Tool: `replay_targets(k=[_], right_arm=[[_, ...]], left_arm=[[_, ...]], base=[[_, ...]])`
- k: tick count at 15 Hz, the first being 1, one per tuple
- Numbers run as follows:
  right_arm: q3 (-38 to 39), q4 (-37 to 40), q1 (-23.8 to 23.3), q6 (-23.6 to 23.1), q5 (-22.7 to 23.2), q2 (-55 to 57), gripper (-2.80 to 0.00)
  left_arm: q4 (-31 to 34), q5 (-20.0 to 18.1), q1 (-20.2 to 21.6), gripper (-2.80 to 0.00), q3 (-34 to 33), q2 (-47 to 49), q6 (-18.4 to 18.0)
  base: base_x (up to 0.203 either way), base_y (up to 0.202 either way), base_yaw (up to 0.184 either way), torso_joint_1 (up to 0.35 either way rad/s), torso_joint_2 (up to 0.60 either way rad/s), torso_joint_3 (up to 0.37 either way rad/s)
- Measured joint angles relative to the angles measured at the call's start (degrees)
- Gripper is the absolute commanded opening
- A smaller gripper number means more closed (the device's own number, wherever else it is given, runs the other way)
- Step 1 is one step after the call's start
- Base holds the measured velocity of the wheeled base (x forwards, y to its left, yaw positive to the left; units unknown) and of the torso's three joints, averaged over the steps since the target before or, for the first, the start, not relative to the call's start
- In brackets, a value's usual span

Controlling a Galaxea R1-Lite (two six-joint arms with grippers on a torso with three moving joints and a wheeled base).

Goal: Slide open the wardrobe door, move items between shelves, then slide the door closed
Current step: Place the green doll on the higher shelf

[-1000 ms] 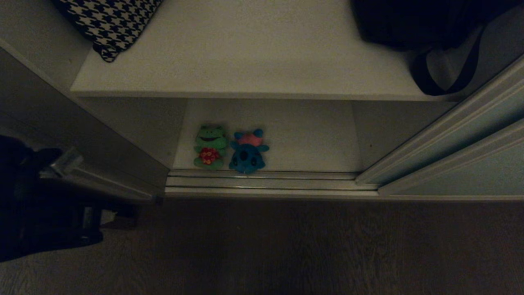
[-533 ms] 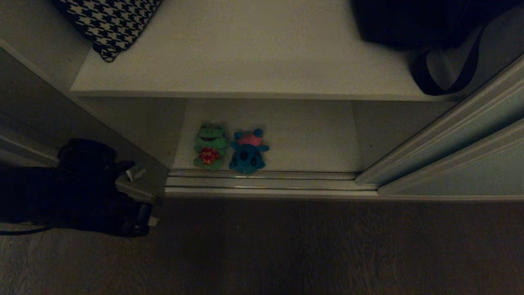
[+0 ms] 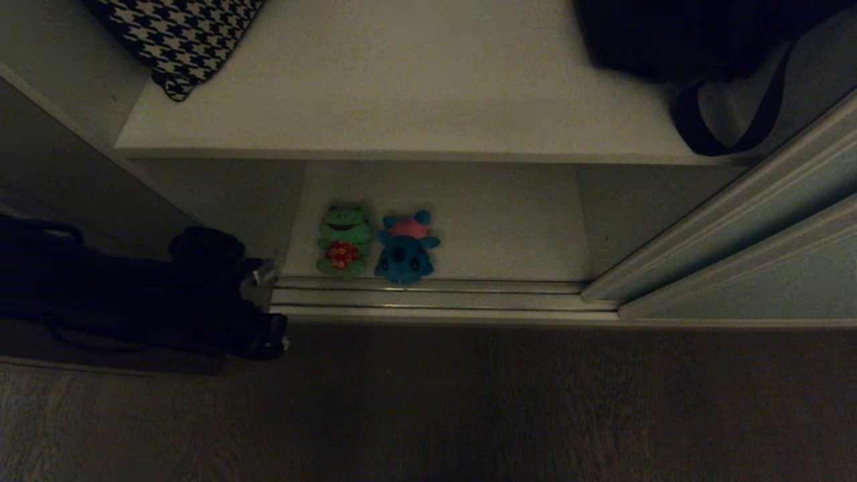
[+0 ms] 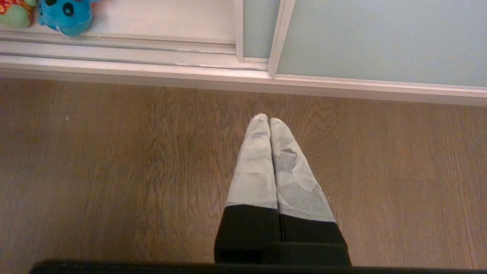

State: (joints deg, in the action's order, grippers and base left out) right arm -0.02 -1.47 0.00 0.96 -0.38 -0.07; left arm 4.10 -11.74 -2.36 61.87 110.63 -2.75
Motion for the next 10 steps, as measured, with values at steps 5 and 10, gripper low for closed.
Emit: replay_targets(k=[5, 10], right_arm=[[-0.07, 0.02, 0.0, -0.02, 0.02, 0.0, -2.8], [0.0, 0.0, 0.0, 0.02, 0.03, 0.0, -2.8]], left_arm=[[-11.61, 0.11, -0.41, 0.0, 6.81, 9.02, 6.27], [-23.83, 0.99, -0.66, 0.0, 15.9, 17.78, 11.25]], base=[[0.0, 0.0, 0.0, 0.0, 0.0, 0.0], [0.0, 0.0, 0.0, 0.0, 0.0, 0.0]])
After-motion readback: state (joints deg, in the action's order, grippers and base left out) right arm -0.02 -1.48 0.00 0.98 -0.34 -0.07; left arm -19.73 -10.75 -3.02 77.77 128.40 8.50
